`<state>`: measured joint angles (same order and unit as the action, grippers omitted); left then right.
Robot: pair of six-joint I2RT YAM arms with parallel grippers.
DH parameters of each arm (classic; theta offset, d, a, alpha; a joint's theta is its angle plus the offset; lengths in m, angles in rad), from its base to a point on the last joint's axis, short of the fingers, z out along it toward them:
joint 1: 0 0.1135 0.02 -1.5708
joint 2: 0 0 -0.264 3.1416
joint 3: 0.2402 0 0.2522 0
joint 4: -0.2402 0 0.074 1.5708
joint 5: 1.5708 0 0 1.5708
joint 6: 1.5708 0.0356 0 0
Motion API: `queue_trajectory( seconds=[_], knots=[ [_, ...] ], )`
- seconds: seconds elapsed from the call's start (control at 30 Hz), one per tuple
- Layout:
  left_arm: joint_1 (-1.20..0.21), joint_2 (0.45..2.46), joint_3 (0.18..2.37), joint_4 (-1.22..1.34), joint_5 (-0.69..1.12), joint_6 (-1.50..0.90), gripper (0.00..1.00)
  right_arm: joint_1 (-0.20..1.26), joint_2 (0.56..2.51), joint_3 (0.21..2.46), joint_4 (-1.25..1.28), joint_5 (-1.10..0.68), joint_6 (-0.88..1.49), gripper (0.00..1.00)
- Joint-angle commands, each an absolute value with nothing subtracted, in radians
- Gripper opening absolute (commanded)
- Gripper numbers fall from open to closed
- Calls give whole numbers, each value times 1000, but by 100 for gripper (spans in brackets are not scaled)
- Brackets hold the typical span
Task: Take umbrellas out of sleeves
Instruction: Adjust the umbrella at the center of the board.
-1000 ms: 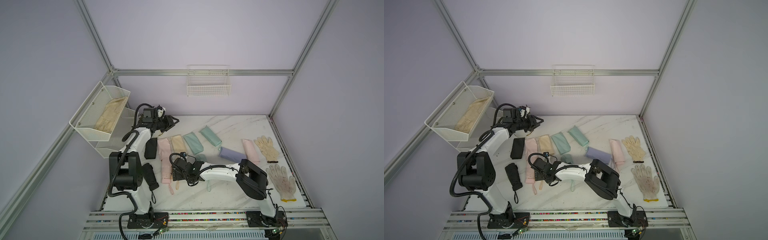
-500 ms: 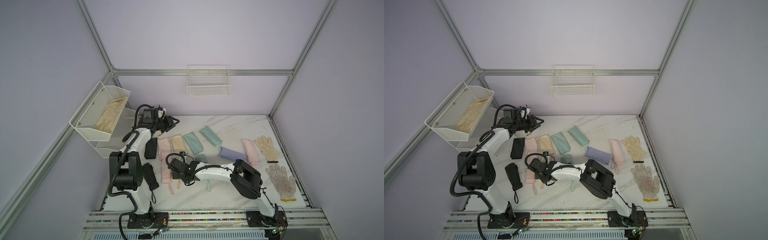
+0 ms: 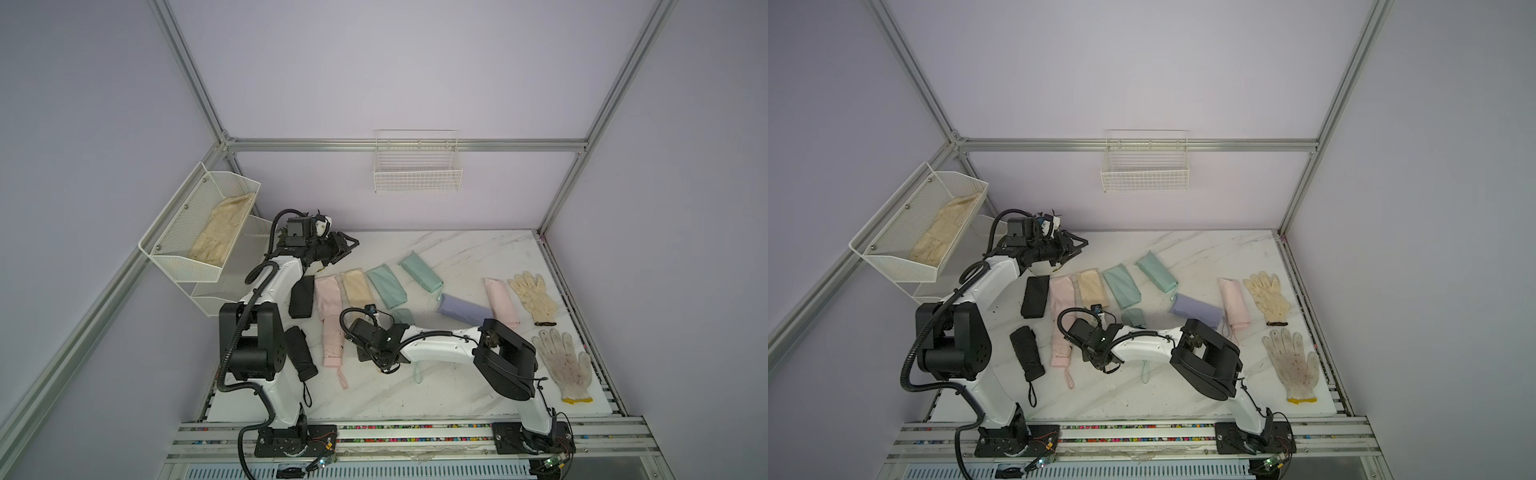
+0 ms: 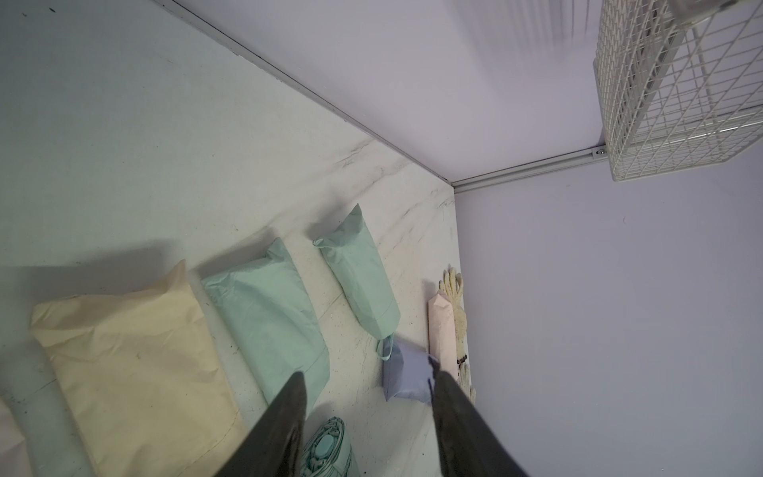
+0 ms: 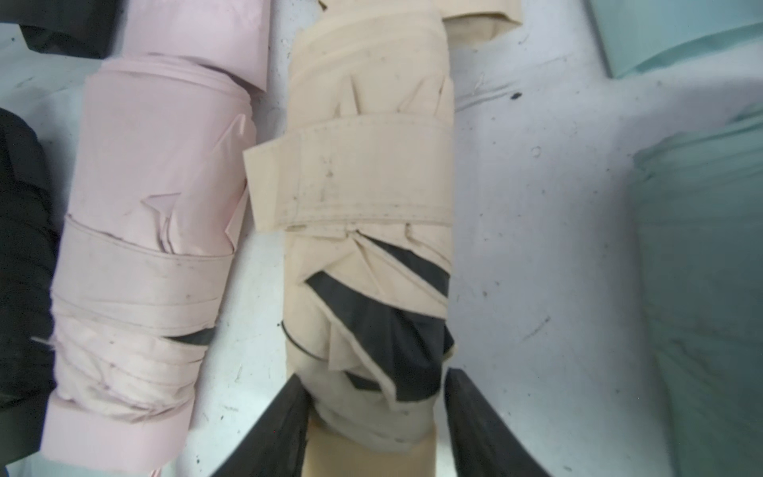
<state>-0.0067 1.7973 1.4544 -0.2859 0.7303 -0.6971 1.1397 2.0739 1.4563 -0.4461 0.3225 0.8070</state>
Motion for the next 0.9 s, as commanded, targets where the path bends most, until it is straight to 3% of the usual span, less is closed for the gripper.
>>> queue_trajectory(
  seconds=[0.0,0.07,0.23,0.33,0.5,0.7,0.87],
  knots=[
    [0,1803,1428,-245,752,-707,50,1138,2073,1418,-537,325,785,53],
    [0,1804,1427,-246,752,-707,50,1138,2067,1414,-538,327,786,54],
    [0,1794,1423,-245,739,-700,50,1138,2012,1417,-539,325,781,75],
    [0,1787,1421,-246,735,-695,50,1128,1935,1413,-540,324,757,79],
    [0,1792,1420,-247,738,-698,49,1020,1747,1331,-534,283,725,80],
    [-1,1809,1417,-241,748,-711,50,777,1510,1147,-533,266,683,80],
    [-13,1805,1412,-236,752,-713,50,561,1430,1074,-545,217,644,80]
  ],
)
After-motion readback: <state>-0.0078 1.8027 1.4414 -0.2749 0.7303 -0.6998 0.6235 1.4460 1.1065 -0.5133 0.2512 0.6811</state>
